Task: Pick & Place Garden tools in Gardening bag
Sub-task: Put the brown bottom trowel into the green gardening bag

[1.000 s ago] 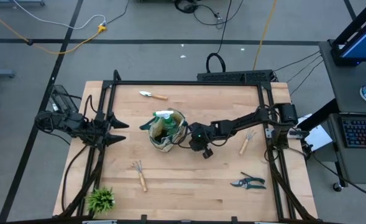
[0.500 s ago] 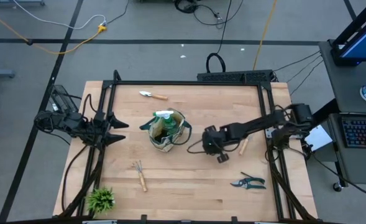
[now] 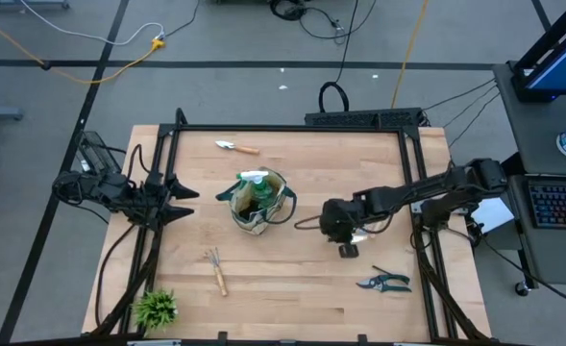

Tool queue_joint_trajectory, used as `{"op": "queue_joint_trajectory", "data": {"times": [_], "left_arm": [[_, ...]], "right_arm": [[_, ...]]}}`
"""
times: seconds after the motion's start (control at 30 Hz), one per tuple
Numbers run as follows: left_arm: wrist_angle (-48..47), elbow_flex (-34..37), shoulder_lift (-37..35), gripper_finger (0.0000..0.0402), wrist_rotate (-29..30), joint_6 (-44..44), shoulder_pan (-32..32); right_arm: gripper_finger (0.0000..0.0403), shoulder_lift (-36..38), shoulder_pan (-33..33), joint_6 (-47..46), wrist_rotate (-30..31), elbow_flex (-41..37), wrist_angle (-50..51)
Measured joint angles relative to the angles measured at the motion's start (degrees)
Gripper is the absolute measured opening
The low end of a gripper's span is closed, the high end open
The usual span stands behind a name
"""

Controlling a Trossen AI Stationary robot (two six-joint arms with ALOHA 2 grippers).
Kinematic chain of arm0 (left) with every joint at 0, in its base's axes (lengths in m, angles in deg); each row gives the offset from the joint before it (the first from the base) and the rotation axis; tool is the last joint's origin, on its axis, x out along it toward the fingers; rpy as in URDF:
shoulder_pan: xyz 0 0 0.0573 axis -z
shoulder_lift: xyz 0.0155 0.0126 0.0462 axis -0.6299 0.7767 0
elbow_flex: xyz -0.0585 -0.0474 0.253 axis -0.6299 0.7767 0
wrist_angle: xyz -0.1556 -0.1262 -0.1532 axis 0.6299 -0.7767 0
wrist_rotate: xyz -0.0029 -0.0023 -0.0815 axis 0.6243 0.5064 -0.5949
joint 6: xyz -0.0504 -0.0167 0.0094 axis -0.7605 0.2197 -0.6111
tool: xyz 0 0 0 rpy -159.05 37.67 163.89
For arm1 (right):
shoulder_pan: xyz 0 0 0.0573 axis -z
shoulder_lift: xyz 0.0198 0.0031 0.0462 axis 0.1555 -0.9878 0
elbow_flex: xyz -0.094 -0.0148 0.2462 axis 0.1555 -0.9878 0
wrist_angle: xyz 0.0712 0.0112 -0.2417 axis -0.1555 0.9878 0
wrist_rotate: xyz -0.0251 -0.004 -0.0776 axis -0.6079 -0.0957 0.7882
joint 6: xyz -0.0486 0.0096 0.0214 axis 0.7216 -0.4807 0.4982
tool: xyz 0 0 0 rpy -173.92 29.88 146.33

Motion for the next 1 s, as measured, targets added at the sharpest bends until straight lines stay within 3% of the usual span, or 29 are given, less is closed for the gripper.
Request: {"op": "queue_joint_trajectory", "data": {"times": [0.13,0.3,0.5,0.73,1.0], "left_arm": [[-0.04,0.00,0.00,0.0324,-0.02,1.15,0.02],[-0.09,0.00,0.00,0.0324,-0.02,1.30,0.00],[-0.09,0.00,0.00,0.0324,-0.06,1.23,0.01],[-0.08,0.00,0.02,0.0324,-0.06,1.15,0.01],[-0.07,0.00,0.00,0.0324,0.39,2.90,0.01]], "right_arm": [[0.0051,1.93,1.44,-10.42,-8.18,0.02,-9.15],[0.0051,2.28,2.93,-23.37,-14.99,0.07,-28.90],[0.0051,2.36,5.46,-35.25,-16.20,0.11,-54.44],[0.0051,2.36,6.18,-37.46,-5.12,0.13,-72.70],[0.0051,2.36,4.52,-27.09,13.22,0.13,-82.11]]}}
